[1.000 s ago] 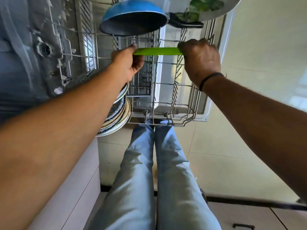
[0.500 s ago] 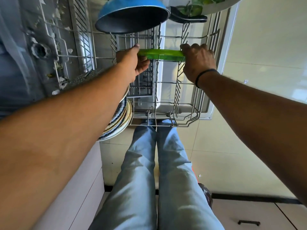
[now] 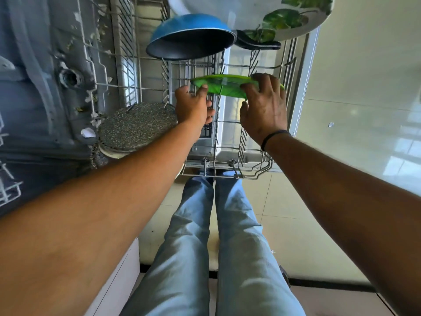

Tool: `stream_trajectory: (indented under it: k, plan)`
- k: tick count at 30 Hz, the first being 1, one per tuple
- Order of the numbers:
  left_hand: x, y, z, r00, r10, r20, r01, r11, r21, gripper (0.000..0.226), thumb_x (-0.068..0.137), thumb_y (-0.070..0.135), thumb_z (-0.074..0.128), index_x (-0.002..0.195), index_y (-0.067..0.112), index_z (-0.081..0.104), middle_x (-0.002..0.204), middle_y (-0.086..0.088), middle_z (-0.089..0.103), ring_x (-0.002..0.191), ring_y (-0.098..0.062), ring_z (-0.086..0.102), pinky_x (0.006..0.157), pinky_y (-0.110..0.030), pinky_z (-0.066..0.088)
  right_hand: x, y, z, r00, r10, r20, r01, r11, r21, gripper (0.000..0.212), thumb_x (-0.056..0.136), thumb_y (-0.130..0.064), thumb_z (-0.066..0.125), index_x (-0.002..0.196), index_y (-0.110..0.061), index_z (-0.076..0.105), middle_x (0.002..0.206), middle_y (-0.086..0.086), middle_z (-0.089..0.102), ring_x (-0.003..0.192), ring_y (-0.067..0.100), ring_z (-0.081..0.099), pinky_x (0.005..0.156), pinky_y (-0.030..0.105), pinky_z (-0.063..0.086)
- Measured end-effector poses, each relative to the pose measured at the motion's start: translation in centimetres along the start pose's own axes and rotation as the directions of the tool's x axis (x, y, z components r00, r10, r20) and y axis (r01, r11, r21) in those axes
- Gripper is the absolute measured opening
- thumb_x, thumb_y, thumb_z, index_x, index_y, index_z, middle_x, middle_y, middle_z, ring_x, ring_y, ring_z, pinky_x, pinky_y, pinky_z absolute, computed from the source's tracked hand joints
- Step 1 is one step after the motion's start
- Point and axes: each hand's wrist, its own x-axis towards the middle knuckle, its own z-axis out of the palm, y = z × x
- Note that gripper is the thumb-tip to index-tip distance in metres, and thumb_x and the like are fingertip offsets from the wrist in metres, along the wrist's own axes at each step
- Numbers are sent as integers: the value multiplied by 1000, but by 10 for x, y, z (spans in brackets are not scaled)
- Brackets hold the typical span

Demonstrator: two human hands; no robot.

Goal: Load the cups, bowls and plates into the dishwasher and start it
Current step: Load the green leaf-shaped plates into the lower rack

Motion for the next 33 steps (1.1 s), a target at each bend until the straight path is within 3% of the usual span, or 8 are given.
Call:
stream_trajectory:
  k: [5,11,15,18,24,27,30,33]
  plan:
    - [-51,12,-36,992,52,111,-59,996,61,34,103,40,53,125,15,59,96,-11,74,67,-18,69,52,-30,55,-15,-25,-39,997,-73,24,71,993,100,31,80,-5,64,110,-9,69,113,15,64,106,39,55,85,52,50]
    - [-157,47,-116,986,11,168,-20,998,53,35,101,42,56,122,14,61,94,-8,73,64,-17,66,46,-24,49,-53,-85,-164,989,-123,82,102,969,225,22,85,-11,59,103,-11,71,101,14,71,94,36,65,75,45,57]
    - [-232,87,-172,983,36,182,-46,998,48,32,101,41,57,112,12,64,94,-8,72,65,-18,66,56,-28,51,-86,-129,-252,968,-163,189,117,965,235,21,91,-17,55,106,-17,70,104,7,73,94,30,67,77,34,54]
    - [-282,108,-210,980,66,185,-73,997,32,23,101,36,59,109,15,63,97,-11,71,73,-21,66,59,-27,50,-110,-154,-299,946,-226,234,167,955,246,19,93,-21,55,103,-16,71,101,8,74,93,31,66,76,35,53]
    - [-349,119,-263,987,131,91,-121,986,-114,14,99,31,63,99,18,65,92,-9,71,70,-21,65,59,-26,48,-135,-179,-367,901,-372,221,286,895,341,18,92,-23,60,103,-19,74,94,3,75,91,27,69,81,37,55]
    - [-371,121,-274,981,193,8,-187,957,-221,16,99,35,62,100,19,66,93,-9,72,70,-19,68,61,-28,50,-132,-205,-385,825,-532,190,452,823,344,19,91,-29,57,101,-24,73,93,-3,75,86,21,69,78,39,58]
    - [-397,112,-287,976,190,-107,-215,916,-340,11,100,27,60,102,19,67,90,-7,72,76,-21,66,65,-28,50,-129,-241,-396,756,-621,208,522,763,380,18,92,-28,59,103,-23,72,95,-3,75,89,19,69,83,36,57]
    - [-424,97,-307,964,171,-201,-251,830,-497,10,101,16,57,97,13,66,84,-8,66,66,-21,60,60,-26,46,-131,-280,-396,682,-694,230,569,701,430,19,88,-30,61,100,-20,73,96,1,75,88,21,69,85,38,56]
